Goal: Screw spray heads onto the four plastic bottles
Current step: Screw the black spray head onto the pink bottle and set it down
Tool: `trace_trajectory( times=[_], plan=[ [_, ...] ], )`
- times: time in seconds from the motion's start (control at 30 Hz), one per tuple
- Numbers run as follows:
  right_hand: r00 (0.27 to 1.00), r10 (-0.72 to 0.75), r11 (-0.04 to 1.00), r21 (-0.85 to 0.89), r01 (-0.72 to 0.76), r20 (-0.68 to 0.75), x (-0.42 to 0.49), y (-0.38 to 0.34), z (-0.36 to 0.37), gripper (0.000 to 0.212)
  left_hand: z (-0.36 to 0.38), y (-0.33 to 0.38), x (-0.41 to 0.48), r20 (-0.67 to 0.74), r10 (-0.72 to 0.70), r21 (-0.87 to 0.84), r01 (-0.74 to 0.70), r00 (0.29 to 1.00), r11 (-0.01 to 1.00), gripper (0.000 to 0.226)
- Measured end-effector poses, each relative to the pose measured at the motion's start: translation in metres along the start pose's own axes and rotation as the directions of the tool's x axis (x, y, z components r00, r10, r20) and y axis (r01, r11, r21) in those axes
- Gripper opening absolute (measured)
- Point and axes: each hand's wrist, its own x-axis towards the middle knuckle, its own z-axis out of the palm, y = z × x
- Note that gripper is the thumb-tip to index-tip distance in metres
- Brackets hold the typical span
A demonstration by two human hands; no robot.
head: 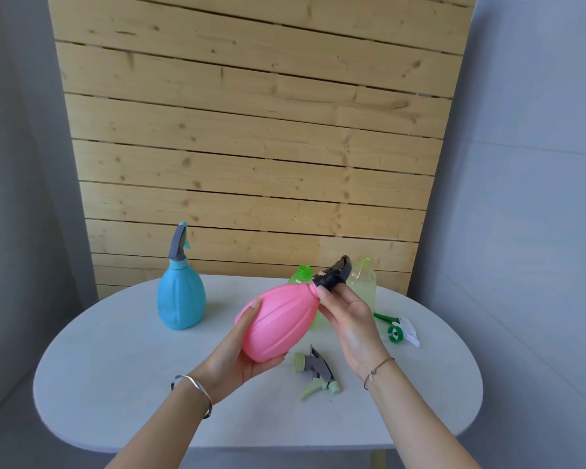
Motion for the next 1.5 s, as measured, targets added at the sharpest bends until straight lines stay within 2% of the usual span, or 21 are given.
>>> trace_trajectory(
  times=[0.2,0.37,0.43,0.5,0.6,0.73,0.87,0.97,1.03,1.1,1.2,1.3,1.4,1.5],
  plan=[
    [0.997,-0.069,0.996,-0.055,0.068,-0.016,0.001,-0.002,-0.002,0.037,0.0,-0.003,0.0,0.028,-0.112,0.035,0.111,0.993,0.993,0.066],
    [0.996,-0.031,0.999,-0.027,0.029,-0.078,0.002,-0.002,-0.001,0.035,0.002,-0.004,-0.001,0.014,-0.067,0.3,0.06,0.998,0.952,0.08],
    [0.993,-0.018,1.0,-0.02,0.016,-0.114,0.003,-0.001,-0.003,0.025,0.004,-0.004,-0.002,0.05,-0.061,0.347,0.04,0.997,0.937,0.08],
    [0.992,-0.01,0.999,-0.032,0.006,-0.126,0.004,-0.002,-0.004,0.017,0.004,-0.003,-0.001,0.066,-0.058,0.309,0.035,0.996,0.95,0.079],
    [0.991,-0.02,0.998,-0.065,0.011,-0.134,0.002,-0.003,-0.003,0.014,0.004,0.001,-0.001,0.059,-0.119,0.13,0.111,0.991,0.985,0.068],
    [0.984,-0.027,0.997,-0.077,0.014,-0.173,0.0,-0.003,-0.002,0.014,0.004,0.001,-0.005,0.063,-0.103,0.076,0.098,0.993,0.992,0.052],
    [0.984,-0.013,1.0,-0.027,0.008,-0.178,0.001,-0.008,-0.005,0.013,0.005,0.004,-0.004,0.146,0.022,0.065,-0.032,0.989,0.997,0.061],
    [0.99,0.008,1.0,-0.013,-0.01,-0.138,-0.002,-0.008,-0.002,0.018,0.004,0.004,-0.004,0.112,-0.077,0.098,0.067,0.991,0.993,0.072],
    [0.991,0.019,1.0,-0.009,-0.021,-0.13,-0.003,-0.008,0.0,0.023,0.003,0.003,-0.006,0.091,-0.106,0.169,0.09,0.99,0.982,0.07],
    [0.99,0.023,1.0,0.008,-0.022,-0.142,-0.003,-0.009,0.001,0.025,0.002,0.002,-0.006,0.105,-0.07,0.157,0.053,0.992,0.986,0.067],
    [0.988,0.029,0.999,0.036,-0.024,-0.152,-0.003,-0.01,0.0,0.023,0.004,0.006,-0.005,0.1,0.009,0.064,-0.016,0.995,0.998,0.073],
    [0.992,0.033,0.999,0.025,-0.03,-0.125,-0.004,-0.008,0.004,0.021,0.002,0.005,-0.003,0.079,-0.041,-0.044,0.045,0.996,0.998,0.069],
    [0.992,0.032,0.999,0.02,-0.029,-0.125,-0.005,-0.008,0.006,0.02,0.002,0.003,-0.005,0.074,-0.081,0.034,0.078,0.994,0.996,0.064],
    [0.988,0.033,0.998,0.048,-0.026,-0.151,-0.005,-0.011,0.003,0.021,0.003,0.007,-0.007,0.112,0.016,0.012,-0.017,0.994,1.0,0.069]
  ],
)
